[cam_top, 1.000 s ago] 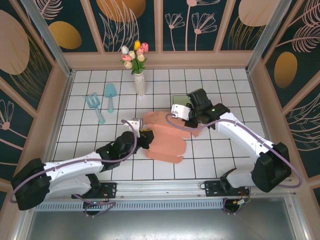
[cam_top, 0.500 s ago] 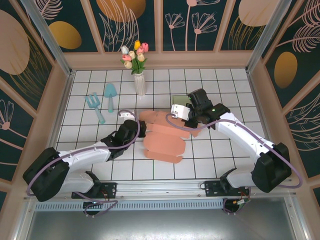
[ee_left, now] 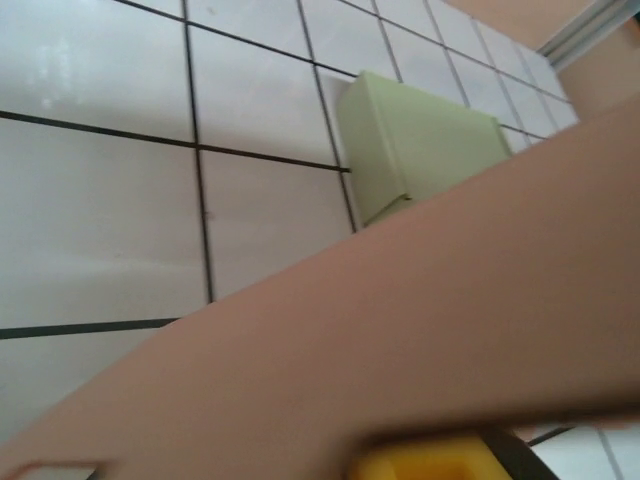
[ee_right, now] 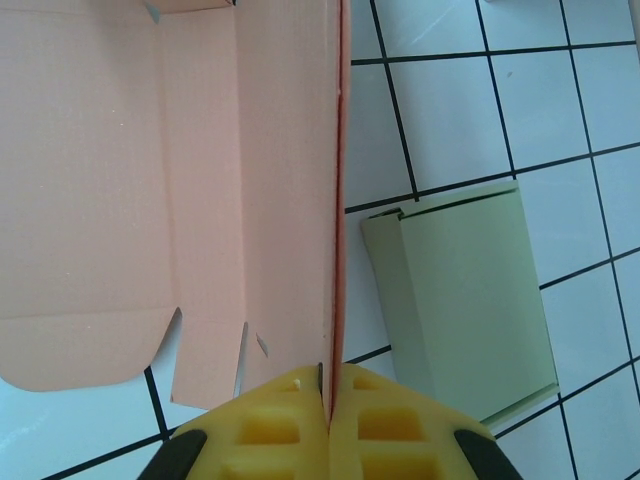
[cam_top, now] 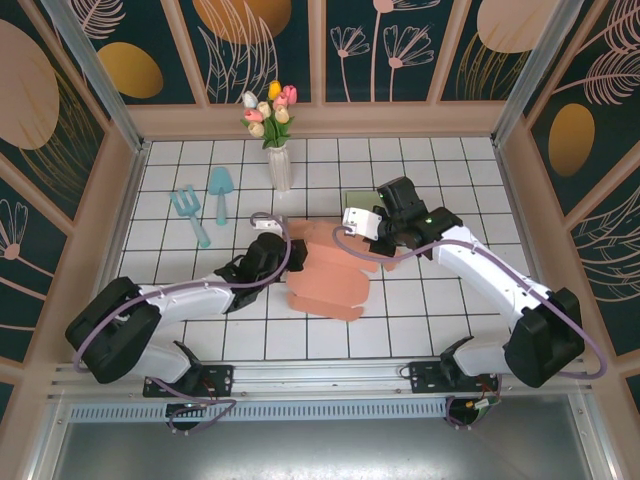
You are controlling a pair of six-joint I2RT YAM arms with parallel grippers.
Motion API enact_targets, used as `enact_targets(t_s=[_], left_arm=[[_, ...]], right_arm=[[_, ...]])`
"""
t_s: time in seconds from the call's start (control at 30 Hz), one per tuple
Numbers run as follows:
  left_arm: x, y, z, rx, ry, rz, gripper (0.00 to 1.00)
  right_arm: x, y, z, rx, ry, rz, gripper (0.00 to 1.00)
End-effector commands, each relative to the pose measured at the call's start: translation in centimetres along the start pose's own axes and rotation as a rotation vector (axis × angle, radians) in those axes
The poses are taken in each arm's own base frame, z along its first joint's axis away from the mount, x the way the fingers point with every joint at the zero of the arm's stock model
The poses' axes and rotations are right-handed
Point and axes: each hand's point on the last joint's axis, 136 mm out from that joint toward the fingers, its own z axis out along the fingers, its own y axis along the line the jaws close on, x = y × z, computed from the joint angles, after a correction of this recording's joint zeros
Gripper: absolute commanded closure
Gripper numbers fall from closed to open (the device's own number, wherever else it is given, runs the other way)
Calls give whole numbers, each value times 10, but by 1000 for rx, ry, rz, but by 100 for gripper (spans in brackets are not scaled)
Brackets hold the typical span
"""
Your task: Fold the paper box
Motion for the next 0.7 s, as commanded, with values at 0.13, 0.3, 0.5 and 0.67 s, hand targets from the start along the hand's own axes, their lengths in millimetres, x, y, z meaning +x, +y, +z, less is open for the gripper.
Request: enact_targets(t_s=[0.13, 0.3, 0.5, 0.67], left_arm=[[-6, -9, -11, 63, -24, 1, 81], [-5, 19, -55, 33, -108, 34, 80], [-17, 72, -115, -69, -336, 2, 75], [-14, 103, -136, -133, -425, -39, 70]], right_arm=[[2, 8, 16, -9, -7, -22, 100], [1, 11, 18, 33, -2, -126, 100], [-3, 22, 36, 136, 26, -272, 100], [1, 32, 50, 210, 70, -403, 100]])
